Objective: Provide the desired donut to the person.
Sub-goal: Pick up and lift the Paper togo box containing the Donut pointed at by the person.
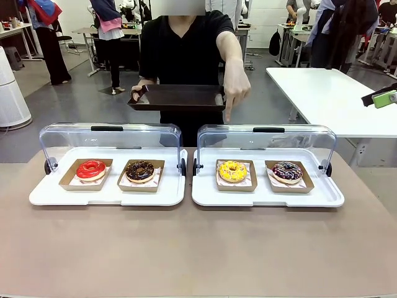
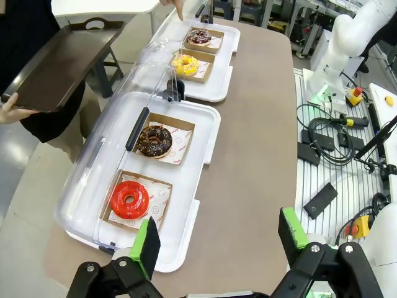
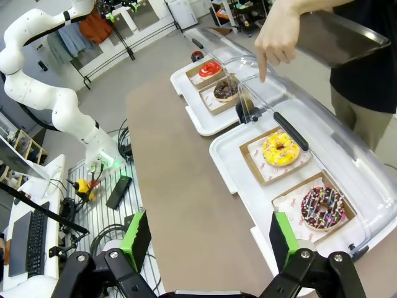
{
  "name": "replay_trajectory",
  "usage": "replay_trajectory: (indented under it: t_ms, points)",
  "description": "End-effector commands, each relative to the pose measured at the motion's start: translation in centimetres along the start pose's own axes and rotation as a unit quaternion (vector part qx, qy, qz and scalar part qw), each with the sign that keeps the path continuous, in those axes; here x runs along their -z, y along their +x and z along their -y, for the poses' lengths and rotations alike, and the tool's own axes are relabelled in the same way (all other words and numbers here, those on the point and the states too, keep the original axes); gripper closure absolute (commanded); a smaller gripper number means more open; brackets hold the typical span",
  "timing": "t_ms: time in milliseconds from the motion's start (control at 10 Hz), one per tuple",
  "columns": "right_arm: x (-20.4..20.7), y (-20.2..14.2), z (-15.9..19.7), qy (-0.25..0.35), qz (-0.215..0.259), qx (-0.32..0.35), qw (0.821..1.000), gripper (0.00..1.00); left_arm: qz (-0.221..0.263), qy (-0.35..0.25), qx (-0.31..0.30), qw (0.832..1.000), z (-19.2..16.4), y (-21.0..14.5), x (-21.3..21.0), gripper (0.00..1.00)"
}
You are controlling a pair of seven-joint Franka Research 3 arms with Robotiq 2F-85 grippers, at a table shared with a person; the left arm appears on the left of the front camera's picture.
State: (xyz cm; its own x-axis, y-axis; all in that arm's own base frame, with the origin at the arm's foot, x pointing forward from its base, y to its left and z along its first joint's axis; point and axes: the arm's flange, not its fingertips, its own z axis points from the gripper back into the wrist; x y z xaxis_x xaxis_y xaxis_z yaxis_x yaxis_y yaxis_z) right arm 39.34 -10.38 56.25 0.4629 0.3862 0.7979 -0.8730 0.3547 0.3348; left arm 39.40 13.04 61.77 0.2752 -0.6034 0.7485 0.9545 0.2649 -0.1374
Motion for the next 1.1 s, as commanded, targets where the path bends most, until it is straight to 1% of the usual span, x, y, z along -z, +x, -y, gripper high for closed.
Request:
replay_trajectory:
  t_ms: [0,900,1000]
  points:
    - [0.0,0.1,0.0,0.004,0.005,-0.003,1.0,0.0,-0.001,-0.003,0.001,1.0,0.1,0.1,-0.1,0.0]
    - [0.0,0.0,0.0,0.0,0.0,0.0,1.0,0.0,-0.001,-0.003,0.001,1.0,0.1,0.1,-0.1,0.0]
    - [2.9,1.8,-1.3,0.003,-0.092,-0.029,0.995,0.0,-0.001,-0.003,0.001,1.0,0.1,0.1,-0.1,0.0]
